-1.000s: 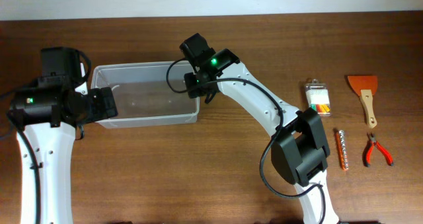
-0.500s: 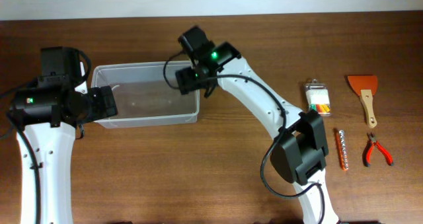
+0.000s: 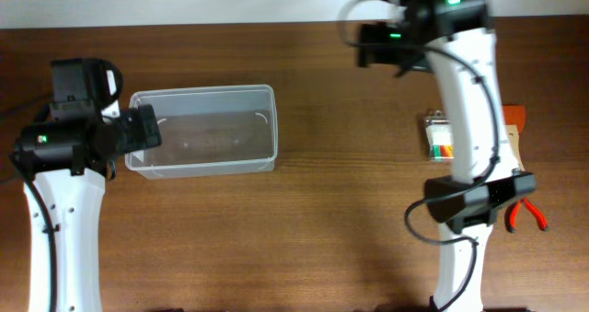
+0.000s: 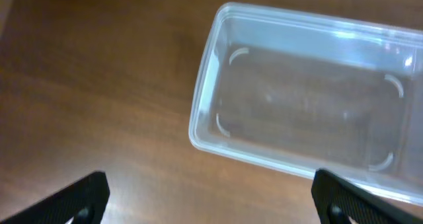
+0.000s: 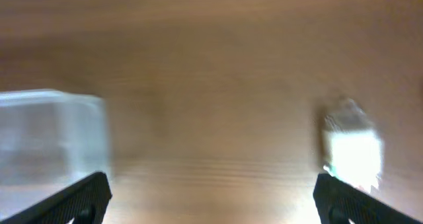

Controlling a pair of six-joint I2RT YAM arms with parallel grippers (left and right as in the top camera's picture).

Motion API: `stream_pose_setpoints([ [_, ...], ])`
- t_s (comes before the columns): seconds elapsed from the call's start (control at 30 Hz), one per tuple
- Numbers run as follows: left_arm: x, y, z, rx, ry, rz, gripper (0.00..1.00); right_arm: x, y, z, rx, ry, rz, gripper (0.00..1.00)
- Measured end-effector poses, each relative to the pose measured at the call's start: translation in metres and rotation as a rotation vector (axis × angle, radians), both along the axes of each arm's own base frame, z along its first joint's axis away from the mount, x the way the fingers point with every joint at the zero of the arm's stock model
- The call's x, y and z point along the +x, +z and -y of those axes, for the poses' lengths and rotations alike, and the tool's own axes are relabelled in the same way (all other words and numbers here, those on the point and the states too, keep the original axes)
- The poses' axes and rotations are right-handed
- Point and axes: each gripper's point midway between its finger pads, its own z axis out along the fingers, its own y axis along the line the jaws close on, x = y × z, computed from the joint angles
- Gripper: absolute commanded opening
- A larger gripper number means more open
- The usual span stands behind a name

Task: Pack container
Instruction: 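Lift the right gripper off the container and back right, then grasp the container's left wall with the left gripper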

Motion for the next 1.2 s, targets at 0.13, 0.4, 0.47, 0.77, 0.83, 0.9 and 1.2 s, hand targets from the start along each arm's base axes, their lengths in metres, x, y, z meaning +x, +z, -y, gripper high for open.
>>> stream_pose_setpoints([
  [0.13, 0.015, -0.006, -0.019, 0.011, 0.019, 0.014, 0.91, 0.001, -0.006, 0.052, 0.009, -0.082, -0.039, 0.98],
  [0.4, 0.028, -0.084, -0.078, -0.060, 0.041, -0.182, 0.99, 0.002, -0.006, 0.099, 0.087, -0.162, -0.044, 0.99],
  [0.47, 0.037, -0.100, -0.084, -0.066, 0.020, -0.197, 0.99, 0.002, -0.005, 0.102, 0.092, -0.160, -0.044, 0.99],
  [0.77, 0.077, -0.128, -0.073, -0.069, -0.151, -0.160, 0.99, 0.002, -0.005, 0.101, 0.093, -0.123, -0.040, 0.99],
  [0.83, 0.084, -0.130, -0.066, -0.062, -0.193, -0.156, 0.99, 0.002, -0.005, 0.101, 0.093, -0.122, -0.040, 0.99],
  [0.9, 0.090, -0.130, -0.058, -0.047, -0.231, -0.149, 0.99, 0.002, -0.005, 0.101, 0.093, -0.122, -0.041, 0.99],
  [1.2, 0.097, -0.172, -0.042, -0.071, -0.282, -0.235, 0.98, 0.002, -0.005, 0.101, 0.092, -0.118, -0.040, 0.99],
])
